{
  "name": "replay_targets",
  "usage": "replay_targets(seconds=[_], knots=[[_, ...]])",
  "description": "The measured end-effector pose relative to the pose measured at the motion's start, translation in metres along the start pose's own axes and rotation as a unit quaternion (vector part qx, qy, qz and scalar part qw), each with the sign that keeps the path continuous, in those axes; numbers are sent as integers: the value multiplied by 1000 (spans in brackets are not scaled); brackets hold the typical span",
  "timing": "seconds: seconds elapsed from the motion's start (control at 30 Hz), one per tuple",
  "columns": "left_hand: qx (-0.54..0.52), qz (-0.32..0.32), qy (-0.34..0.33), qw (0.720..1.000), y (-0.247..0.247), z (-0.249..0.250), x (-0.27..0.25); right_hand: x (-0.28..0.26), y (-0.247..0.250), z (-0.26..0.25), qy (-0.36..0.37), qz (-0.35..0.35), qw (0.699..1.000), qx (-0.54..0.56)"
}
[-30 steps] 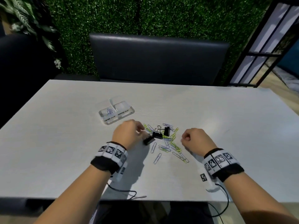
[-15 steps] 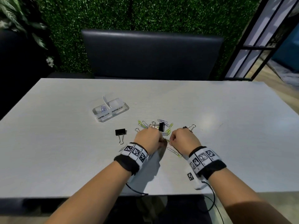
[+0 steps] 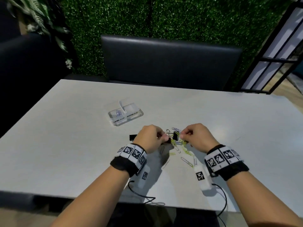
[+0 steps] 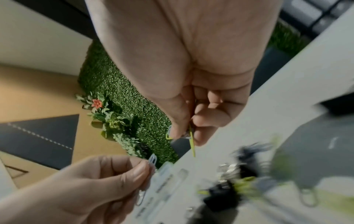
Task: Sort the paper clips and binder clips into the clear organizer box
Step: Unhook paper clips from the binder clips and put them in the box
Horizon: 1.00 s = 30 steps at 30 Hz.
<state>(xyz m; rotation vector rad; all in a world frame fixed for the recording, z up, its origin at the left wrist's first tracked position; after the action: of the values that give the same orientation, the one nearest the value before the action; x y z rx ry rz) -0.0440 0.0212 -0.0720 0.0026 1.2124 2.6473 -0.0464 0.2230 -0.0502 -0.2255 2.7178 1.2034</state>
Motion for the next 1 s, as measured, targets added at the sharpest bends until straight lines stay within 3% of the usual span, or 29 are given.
replay_targets(seconds=[0.13, 0.3, 0.47, 0.63, 0.83, 1.0], knots=[[-86, 81, 59, 991, 62, -37, 4, 34, -21, -51, 23, -6, 996, 84], [-74, 219, 155, 961, 136, -97, 25, 91, -75, -131, 55, -44, 989, 132], [-59, 230, 201, 950, 152, -127, 51, 129, -118, -183, 48, -34, 991, 119], [-43, 224, 224, 948, 153, -143, 54, 142, -140, -199, 58, -34, 996, 60], [7, 246, 194, 950, 148, -122, 34, 122, -112, -193, 111, -84, 989, 48], [8, 182, 79, 980, 106, -62, 16, 93, -34, -121, 111, -22, 994, -1]])
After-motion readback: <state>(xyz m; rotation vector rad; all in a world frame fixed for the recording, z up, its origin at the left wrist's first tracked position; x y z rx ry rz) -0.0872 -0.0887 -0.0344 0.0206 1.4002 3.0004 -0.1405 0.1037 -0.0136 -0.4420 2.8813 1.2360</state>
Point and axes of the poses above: each hand's wrist, its own x-axis towards the middle knuckle, its own y-axis out of the back of the hand, z = x × y, the point moved 3 cm from there along x, towards the middle knuckle, and after that the axes turned 1 degree about -z, right-handed, at the moved point
